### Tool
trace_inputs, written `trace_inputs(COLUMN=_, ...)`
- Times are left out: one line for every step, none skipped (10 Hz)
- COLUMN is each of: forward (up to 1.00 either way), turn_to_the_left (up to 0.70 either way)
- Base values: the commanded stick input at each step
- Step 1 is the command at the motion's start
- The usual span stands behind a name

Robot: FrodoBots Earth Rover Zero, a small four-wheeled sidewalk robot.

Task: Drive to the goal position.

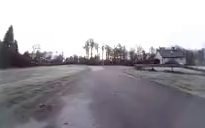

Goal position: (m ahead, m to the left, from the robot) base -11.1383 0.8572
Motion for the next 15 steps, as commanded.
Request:
trace_inputs(forward=1.0, turn_to_the_left=0.0)
trace_inputs(forward=1.0, turn_to_the_left=0.0)
trace_inputs(forward=1.0, turn_to_the_left=0.0)
trace_inputs(forward=1.0, turn_to_the_left=0.0)
trace_inputs(forward=1.0, turn_to_the_left=0.0)
trace_inputs(forward=1.0, turn_to_the_left=0.0)
trace_inputs(forward=1.0, turn_to_the_left=0.0)
trace_inputs(forward=1.0, turn_to_the_left=0.0)
trace_inputs(forward=1.0, turn_to_the_left=0.0)
trace_inputs(forward=1.0, turn_to_the_left=0.0)
trace_inputs(forward=1.0, turn_to_the_left=0.0)
trace_inputs(forward=1.0, turn_to_the_left=0.0)
trace_inputs(forward=1.0, turn_to_the_left=0.0)
trace_inputs(forward=1.0, turn_to_the_left=0.0)
trace_inputs(forward=1.0, turn_to_the_left=0.0)
